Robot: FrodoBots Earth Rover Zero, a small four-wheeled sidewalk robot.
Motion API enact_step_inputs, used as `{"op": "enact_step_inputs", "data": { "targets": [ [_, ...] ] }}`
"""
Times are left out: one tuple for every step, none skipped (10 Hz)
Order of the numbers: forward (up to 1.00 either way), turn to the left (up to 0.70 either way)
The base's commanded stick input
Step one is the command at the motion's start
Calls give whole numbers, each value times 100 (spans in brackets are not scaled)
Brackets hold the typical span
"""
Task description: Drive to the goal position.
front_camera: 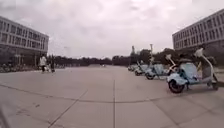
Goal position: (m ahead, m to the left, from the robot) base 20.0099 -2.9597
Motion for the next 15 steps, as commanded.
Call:
{"op": "enact_step_inputs", "data": {
  "targets": [
    [70,0],
    [70,0],
    [70,0],
    [70,0],
    [70,0],
    [70,0],
    [70,0],
    [70,0],
    [70,0],
    [70,0],
    [70,0],
    [70,0],
    [70,0],
    [70,0],
    [70,0]
  ]
}}
